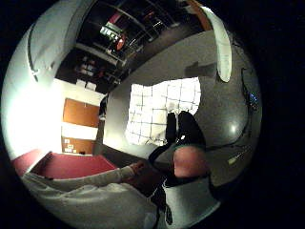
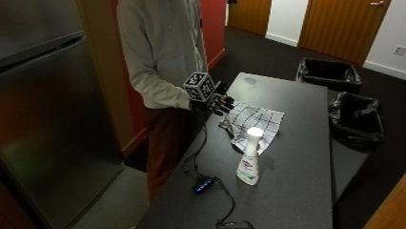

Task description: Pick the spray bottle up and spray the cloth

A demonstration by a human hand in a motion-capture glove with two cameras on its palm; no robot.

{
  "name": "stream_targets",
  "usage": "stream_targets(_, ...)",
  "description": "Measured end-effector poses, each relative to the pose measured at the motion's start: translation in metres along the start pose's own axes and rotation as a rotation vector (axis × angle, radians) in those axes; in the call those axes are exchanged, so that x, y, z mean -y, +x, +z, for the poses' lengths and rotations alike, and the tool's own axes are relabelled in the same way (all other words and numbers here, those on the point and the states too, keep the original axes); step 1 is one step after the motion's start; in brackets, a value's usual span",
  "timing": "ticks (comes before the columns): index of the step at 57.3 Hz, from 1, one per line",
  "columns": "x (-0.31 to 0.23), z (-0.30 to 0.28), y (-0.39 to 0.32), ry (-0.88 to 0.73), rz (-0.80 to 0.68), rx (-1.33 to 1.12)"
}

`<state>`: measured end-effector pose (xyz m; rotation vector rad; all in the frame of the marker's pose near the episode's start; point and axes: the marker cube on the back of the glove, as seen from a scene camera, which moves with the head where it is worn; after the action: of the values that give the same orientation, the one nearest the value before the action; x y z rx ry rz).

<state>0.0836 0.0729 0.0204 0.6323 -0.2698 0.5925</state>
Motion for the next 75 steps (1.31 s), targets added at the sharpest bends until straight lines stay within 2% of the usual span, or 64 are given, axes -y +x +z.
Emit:
stream_targets(27,0.056,0.031,0.039,0.386,0.414,0.396)
stream_targets(45,0.084,0.061,0.052,0.445,0.592,0.483)
stream_targets(75,0.158,0.095,0.071,0.538,0.678,0.691)
